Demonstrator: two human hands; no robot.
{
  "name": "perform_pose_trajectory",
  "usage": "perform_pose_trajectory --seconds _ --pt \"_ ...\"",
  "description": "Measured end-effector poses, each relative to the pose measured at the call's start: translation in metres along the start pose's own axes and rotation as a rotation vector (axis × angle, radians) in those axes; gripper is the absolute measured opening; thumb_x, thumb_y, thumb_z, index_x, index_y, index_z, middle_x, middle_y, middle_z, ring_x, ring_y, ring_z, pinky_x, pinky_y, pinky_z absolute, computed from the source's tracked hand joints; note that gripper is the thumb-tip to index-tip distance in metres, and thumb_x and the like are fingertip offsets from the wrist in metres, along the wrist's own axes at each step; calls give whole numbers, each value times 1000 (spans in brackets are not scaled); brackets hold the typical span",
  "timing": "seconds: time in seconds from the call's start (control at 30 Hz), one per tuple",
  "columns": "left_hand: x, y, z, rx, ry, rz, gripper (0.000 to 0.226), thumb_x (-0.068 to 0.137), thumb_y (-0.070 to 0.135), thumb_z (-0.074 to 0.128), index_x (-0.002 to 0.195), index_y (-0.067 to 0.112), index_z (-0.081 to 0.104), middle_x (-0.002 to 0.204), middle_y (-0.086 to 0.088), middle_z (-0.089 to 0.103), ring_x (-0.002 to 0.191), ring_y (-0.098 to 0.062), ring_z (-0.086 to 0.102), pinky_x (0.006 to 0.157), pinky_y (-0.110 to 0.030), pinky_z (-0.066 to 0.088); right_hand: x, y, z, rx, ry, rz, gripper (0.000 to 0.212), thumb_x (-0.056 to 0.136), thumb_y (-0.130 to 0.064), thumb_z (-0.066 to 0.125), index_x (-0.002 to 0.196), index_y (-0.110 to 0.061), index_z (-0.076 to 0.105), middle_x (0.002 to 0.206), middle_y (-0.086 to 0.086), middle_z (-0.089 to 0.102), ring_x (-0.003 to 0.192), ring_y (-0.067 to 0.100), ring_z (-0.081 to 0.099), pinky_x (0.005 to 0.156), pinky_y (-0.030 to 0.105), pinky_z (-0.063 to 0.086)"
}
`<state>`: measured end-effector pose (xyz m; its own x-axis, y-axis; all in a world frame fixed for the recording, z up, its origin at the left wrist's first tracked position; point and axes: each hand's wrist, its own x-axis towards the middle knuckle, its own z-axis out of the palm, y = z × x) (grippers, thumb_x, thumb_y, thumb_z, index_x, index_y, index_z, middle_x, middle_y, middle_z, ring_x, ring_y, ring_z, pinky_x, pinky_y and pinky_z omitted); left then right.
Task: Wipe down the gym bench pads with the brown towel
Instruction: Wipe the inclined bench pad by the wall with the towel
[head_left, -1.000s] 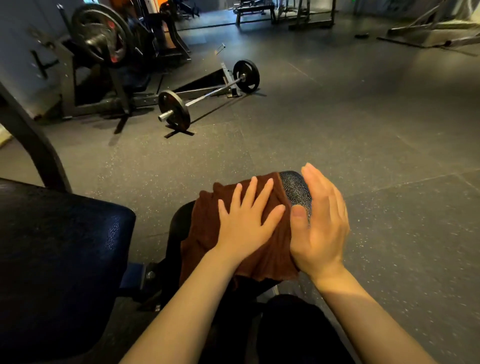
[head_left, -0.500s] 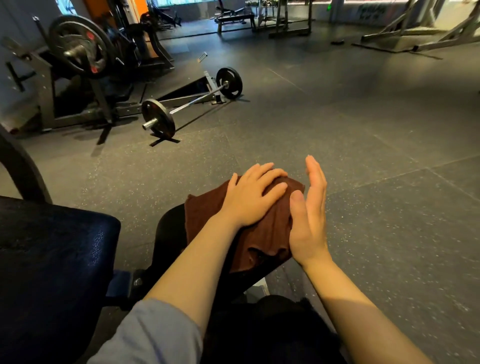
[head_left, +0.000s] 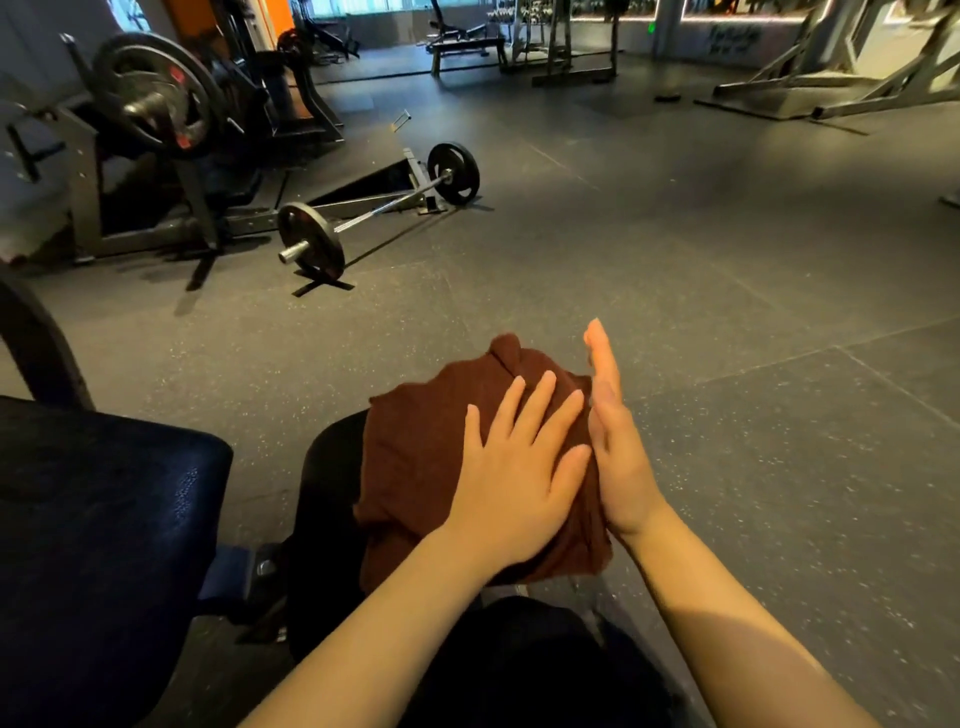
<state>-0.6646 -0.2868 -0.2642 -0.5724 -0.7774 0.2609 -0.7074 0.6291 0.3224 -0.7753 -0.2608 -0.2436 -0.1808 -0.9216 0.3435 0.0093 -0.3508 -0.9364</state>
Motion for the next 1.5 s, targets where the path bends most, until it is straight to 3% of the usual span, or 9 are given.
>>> perform_pose_trajectory --seconds 0.2,0.37,0.5,0.7,0.87,1.07,1.23,1.4,1.5 --pt "15 2 -1 28 7 107 56 88 53 32 130 27 57 155 7 36 152 -23 12 103 -79 14 -7 -18 -10 149 50 -31 76 86 -77 42 147 -36 23 159 -19 21 145 -7 17 116 11 18" --pt "61 21 -17 42 -267 -53 35 92 47 48 115 26 65 145 11 42 150 -16 3 106 -80 1 -7 -28 -16 130 113 -63 39 106 -29 23 145 -31 22 158 -14 25 144 -7 21 108 7 26" --pt "70 31 -23 53 -340 -122 35 96 43 44 116 25 65 151 7 37 151 -18 1 108 -77 -3 -9 -34 -7 139 127 -26 45 100 -46 30 143 -35 26 158 -14 27 142 -7 24 102 4 30" --pt "-10 -2 -2 -10 53 90 63 88 58 38 148 37 38 164 9 20 153 -18 9 113 -67 13 -14 -36 -14 121 198 12 48 92 -44 27 139 -42 32 156 -18 31 140 -7 30 109 14 25" --pt "-72 -50 -2 0 10 57 62 96 71 21 153 54 4 164 23 0 152 -8 -2 116 -61 10 -24 -25 -1 112 147 64 38 95 -50 36 133 -48 36 152 -23 35 138 -8 34 114 18 25" --pt "-38 -43 -14 -26 -164 -180 73 67 94 -3 135 69 -18 154 32 -28 144 -2 -31 115 -55 -13 -16 -13 8 146 73 68 45 91 -42 33 136 -47 34 151 -27 33 138 -11 30 101 5 32" --pt "37 -53 -16 -94 -184 -329 77 80 85 12 150 56 2 164 21 -5 152 -13 -10 116 -66 -3 0 -8 2 181 27 82 48 88 -38 37 135 -45 37 151 -27 33 140 -10 29 106 11 31" --pt "82 -65 -14 -103 -117 -430 64 94 72 28 151 43 29 156 8 37 146 -20 29 115 -64 12 9 9 7 -254 -51 21 51 88 -52 37 135 -65 25 154 -36 22 145 -7 16 122 40 14" --pt "82 -66 -14 -109 -76 -418 59 96 68 28 148 40 37 152 8 43 141 -20 36 115 -61 16 11 7 8 -403 -52 2 50 89 -53 32 137 -60 21 156 -31 17 144 -11 12 123 34 12"
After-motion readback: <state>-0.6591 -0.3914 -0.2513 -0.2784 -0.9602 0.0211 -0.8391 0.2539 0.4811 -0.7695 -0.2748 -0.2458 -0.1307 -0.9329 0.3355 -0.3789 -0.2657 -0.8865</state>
